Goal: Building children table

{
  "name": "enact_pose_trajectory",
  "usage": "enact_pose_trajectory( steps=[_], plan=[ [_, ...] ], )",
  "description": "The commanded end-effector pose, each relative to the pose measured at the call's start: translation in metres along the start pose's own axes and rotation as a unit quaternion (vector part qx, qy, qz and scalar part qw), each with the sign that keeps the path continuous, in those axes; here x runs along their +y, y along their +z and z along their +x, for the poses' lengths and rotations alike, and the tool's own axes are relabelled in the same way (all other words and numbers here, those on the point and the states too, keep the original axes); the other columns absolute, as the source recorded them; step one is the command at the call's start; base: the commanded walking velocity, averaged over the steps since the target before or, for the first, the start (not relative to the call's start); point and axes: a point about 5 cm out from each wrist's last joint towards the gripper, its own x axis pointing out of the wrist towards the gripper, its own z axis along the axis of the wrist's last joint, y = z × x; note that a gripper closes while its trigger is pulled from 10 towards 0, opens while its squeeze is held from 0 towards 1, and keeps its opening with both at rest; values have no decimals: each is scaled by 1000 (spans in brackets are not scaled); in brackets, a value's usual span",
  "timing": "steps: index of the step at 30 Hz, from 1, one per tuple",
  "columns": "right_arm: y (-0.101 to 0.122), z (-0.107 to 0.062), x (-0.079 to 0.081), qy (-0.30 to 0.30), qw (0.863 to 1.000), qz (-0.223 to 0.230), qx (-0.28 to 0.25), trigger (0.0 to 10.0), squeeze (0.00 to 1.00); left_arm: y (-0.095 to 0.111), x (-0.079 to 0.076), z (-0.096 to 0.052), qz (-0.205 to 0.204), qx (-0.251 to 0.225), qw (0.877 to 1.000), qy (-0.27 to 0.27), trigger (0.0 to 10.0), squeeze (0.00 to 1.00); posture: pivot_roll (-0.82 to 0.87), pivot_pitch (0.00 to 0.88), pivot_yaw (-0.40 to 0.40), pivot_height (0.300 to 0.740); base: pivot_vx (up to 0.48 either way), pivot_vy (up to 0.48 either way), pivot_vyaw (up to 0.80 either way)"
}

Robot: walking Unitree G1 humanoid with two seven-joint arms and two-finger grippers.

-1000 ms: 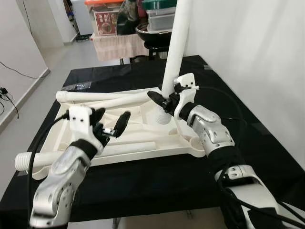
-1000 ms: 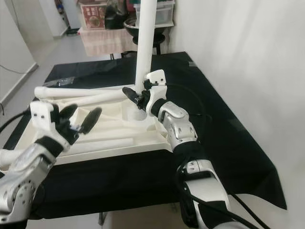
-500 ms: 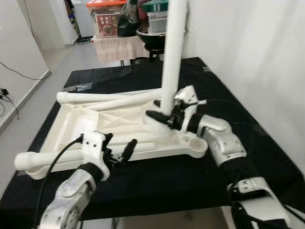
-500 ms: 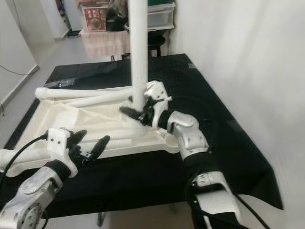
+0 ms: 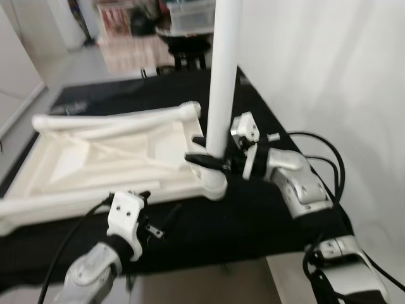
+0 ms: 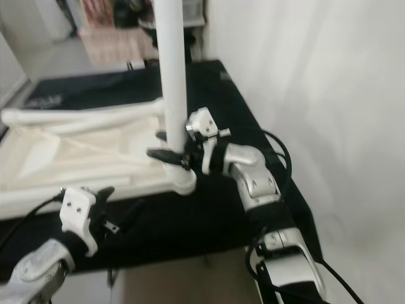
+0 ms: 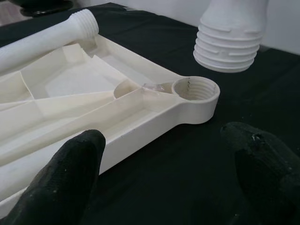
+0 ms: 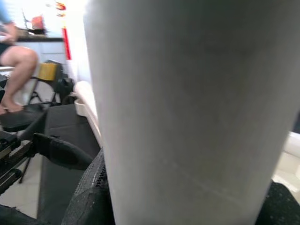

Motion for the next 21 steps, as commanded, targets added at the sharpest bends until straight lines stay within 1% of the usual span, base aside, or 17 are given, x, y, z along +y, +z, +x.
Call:
enact_pose_trajectory(
  steps=[1, 2, 3, 5, 10, 13, 14, 15, 16, 21],
  plan=[
    [7, 5, 3, 23, 1000, -12, -11, 10000, 0, 2, -2, -4, 20, 3, 1000, -1, 10000, 0, -69, 137, 50, 740, 0, 0, 0],
    [7, 5, 4, 33, 999, -12, -9, 10000, 0, 3, -2, -5, 30, 2, 1000, 2, 10000, 0, -66, 140, 50, 740, 0, 0, 0],
    [7, 5, 4, 33, 999, -12, -9, 10000, 0, 3, -2, -5, 30, 2, 1000, 2, 10000, 0, -66, 140, 50, 740, 0, 0, 0],
    [9, 5, 7, 53, 998, -9, -20, 10000, 0, 5, -3, -10, 44, 5, 999, 8, 10000, 0, -47, 164, 59, 740, 0, 0, 0],
    [11, 4, 8, 71, 997, -9, -28, 10000, 0, 6, -7, -15, 45, 11, 999, 6, 10000, 0, -35, 180, 57, 740, 0, 0, 0],
    [12, -5, 7, 125, 992, -10, -12, 10000, 0, 1, -25, -30, 30, 45, 996, -65, 10000, 0, -27, 201, 58, 740, 0, 0, 0],
    [12, -5, 7, 125, 992, -10, -12, 10000, 0, 1, -25, -30, 30, 45, 996, -65, 10000, 0, -27, 201, 58, 740, 0, 0, 0],
    [12, -7, 6, 138, 990, -7, -9, 10000, 0, -1, -31, -34, 27, 52, 995, -85, 10000, 0, -25, 212, 59, 740, 0, 0, 0],
    [13, -9, 4, 145, 989, -4, -8, 10000, 0, -1, -34, -36, 26, 55, 994, -94, 10000, 0, -25, 212, 59, 740, 0, 0, 0],
    [15, -7, -3, 142, 990, 10, -21, 10000, 0, 0, -38, -40, 24, 58, 993, -102, 10000, 0, -16, 223, 63, 740, 0, 0, 0]
  ],
)
